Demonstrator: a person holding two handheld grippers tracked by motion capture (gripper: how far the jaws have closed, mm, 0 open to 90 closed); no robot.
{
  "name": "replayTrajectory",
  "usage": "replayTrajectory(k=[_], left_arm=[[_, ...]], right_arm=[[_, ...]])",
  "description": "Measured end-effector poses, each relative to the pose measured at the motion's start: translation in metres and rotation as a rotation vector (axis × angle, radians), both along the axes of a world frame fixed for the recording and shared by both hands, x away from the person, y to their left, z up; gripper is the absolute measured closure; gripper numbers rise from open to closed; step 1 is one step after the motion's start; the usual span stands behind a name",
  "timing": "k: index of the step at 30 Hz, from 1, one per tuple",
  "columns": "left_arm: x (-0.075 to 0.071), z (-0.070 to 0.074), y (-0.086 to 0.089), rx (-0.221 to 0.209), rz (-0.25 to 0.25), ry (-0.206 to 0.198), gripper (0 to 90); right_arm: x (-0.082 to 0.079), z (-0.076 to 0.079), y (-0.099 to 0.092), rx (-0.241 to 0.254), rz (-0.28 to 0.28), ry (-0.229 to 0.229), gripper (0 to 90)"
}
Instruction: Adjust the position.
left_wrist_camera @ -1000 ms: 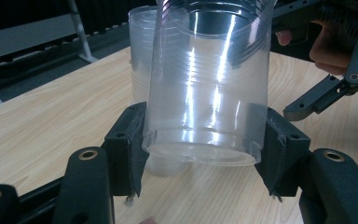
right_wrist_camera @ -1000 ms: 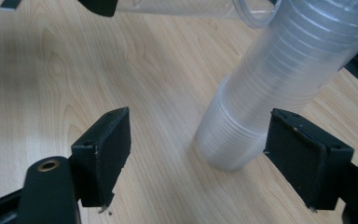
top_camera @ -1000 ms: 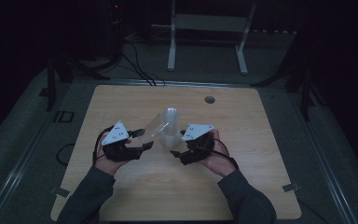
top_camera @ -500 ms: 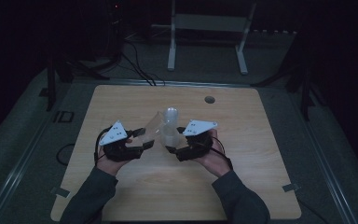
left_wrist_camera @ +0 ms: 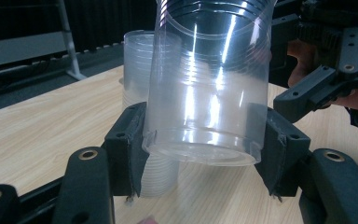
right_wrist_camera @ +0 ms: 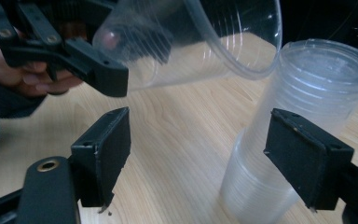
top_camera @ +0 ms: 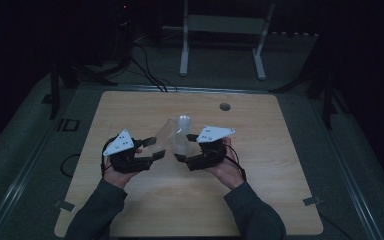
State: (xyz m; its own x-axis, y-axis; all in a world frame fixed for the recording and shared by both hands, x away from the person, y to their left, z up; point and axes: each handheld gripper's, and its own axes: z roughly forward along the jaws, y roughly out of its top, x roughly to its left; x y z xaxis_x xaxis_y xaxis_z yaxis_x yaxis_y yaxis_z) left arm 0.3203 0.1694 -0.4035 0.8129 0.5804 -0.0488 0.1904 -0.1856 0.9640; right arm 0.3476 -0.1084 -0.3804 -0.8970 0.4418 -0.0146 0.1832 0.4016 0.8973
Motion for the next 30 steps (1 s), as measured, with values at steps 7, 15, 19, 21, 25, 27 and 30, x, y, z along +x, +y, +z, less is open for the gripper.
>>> replayTrajectory(k=[7, 15, 19, 21, 25, 27, 30], left_arm=[[-0.001, 0.0, 0.003, -0.031, 0.021, -0.012, 41.2], [-0.003, 0.001, 0.003, -0.049, 0.034, -0.026, 41.2], [-0.003, 0.0, 0.001, -0.046, 0.023, -0.025, 41.2], [-0.003, 0.0, 0.0, -0.048, 0.022, -0.025, 41.2], [-0.003, 0.0, 0.0, -0.05, 0.019, -0.029, 41.2], [-0.004, 0.001, 0.0, -0.053, 0.017, -0.03, 41.2], [-0.004, 0.001, 0.0, -0.058, 0.016, -0.031, 41.2]], right_arm=[[0.004, 0.001, -0.001, 0.075, -0.001, 0.049, 21.8], [0.006, 0.003, 0.0, 0.127, 0.011, 0.085, 20.7], [0.007, 0.003, 0.002, 0.151, 0.016, 0.104, 19.8], [0.007, 0.003, 0.004, 0.17, 0.02, 0.119, 18.9], [0.009, 0.004, 0.005, 0.194, 0.024, 0.145, 18.1], [0.01, 0.004, 0.006, 0.211, 0.03, 0.158, 18.1], [0.011, 0.004, 0.007, 0.23, 0.038, 0.175, 17.4]])
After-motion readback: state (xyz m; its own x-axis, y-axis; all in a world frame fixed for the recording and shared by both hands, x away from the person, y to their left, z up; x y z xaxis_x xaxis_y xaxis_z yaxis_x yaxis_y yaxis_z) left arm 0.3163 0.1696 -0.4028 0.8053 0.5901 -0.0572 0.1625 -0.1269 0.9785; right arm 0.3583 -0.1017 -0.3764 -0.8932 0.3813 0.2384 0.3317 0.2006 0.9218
